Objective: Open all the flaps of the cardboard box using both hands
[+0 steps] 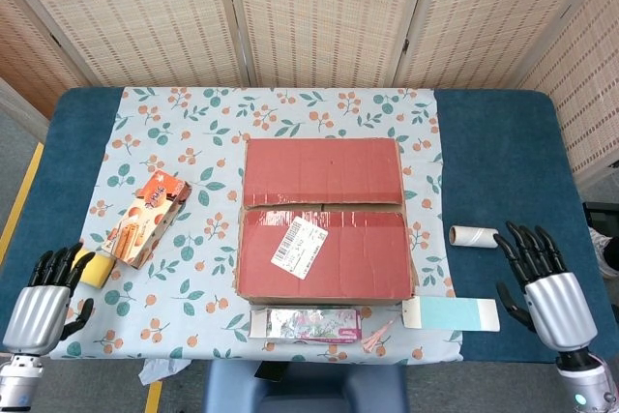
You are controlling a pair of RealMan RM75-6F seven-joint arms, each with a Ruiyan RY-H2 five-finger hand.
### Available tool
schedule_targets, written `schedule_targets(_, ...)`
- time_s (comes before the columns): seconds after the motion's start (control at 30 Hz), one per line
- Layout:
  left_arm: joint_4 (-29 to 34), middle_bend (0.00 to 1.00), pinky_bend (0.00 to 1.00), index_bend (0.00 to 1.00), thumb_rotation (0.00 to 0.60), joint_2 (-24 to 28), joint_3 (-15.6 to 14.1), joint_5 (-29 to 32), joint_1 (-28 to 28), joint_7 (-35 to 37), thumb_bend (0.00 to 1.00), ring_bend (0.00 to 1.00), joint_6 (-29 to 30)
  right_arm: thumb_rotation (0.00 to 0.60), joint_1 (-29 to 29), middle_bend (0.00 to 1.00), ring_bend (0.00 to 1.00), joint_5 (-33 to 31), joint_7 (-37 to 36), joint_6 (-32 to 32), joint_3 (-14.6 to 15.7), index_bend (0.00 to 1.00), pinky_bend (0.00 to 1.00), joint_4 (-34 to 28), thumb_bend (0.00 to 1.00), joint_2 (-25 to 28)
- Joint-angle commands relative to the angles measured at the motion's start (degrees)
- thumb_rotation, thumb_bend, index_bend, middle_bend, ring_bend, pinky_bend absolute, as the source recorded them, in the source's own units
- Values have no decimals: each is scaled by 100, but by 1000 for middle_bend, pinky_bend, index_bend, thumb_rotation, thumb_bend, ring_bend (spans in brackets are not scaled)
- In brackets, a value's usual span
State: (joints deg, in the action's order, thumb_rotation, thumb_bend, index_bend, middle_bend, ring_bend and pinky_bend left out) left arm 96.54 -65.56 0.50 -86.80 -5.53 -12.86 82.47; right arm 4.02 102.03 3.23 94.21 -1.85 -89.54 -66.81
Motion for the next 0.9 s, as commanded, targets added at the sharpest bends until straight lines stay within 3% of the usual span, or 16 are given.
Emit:
schedule_targets(0.03, -9, 72, 0, 139, 600, 10, 8, 16, -13, 30, 488, 0, -15, 600, 325, 0, 0, -61, 302, -340, -245, 56, 0, -600, 515, 330)
schedule_targets(0.23, 9, 72, 0, 140, 600, 77, -22, -59, 1, 190, 488, 0, 37, 600, 1038, 0, 0, -650, 934, -1358, -749, 57, 0, -1353, 515, 428)
schedule_targets(0.5, -20, 73, 0, 140, 600, 185, -51, -181, 42, 524, 488, 0, 160, 600, 1816, 0, 0, -1665, 1586, -2580, -1079, 57, 0, -1992, 513, 294)
schedule_targets(0.9, -57, 73, 0, 140, 600, 223, -107, -311, 43, 709, 490, 0, 186, 600, 2552, 0, 0, -2686, 2607, -3109, -1262, 45, 0, -1739, 513, -522)
